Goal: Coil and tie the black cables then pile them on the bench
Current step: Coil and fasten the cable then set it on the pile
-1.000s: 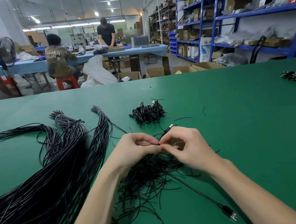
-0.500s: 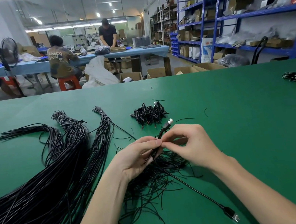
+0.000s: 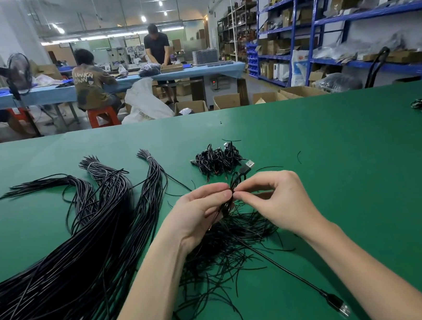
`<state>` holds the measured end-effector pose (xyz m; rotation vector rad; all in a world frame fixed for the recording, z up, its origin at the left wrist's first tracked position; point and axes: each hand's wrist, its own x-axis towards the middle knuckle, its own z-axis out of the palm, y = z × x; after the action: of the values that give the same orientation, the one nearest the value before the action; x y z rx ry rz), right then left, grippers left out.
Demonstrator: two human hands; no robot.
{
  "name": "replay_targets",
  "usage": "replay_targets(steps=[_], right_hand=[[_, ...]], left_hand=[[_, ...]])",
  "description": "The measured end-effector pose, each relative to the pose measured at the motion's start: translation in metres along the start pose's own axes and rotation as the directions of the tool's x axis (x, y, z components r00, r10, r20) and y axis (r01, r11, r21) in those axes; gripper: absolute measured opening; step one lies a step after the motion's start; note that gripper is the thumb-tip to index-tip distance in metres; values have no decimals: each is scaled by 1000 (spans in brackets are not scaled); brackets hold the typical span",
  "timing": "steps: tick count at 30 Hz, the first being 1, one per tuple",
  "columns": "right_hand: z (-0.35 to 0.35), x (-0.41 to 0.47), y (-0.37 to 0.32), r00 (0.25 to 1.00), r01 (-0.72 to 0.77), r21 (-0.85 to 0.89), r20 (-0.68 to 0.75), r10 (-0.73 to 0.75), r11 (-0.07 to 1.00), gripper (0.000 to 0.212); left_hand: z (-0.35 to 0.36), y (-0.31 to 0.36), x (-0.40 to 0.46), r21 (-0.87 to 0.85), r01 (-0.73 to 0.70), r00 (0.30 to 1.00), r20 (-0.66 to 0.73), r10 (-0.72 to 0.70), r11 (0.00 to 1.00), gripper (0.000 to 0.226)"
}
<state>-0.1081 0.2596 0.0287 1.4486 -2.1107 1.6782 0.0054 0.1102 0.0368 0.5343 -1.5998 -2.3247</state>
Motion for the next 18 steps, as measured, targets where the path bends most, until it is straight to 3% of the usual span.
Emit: replay_targets(steps=[3,6,10,15,18], right_hand=[[0,0,-2,992,127,-93,-1,-128,988,9],[-3,1,0,964,267,-156,36,-264,951,9],[-9,3,4,952,299,-163,121,-281,940,8],[-12,10,4,924,371,-194,170,-342,908,6],[-15,9,2,924,377,-238,169,-344,895,6]], left_hand=[[0,-3,-1,-91,66,998,2,-66,994,31],[-3,-4,-4,-93,146,985,107,-136,985,27],[-9,-4,-3,95,118,980,153,-131,988,37],[-11,-1,-3,45,148,966,210,-154,988,14],[-8,-2,-2,9,98,977,190,-98,995,16]])
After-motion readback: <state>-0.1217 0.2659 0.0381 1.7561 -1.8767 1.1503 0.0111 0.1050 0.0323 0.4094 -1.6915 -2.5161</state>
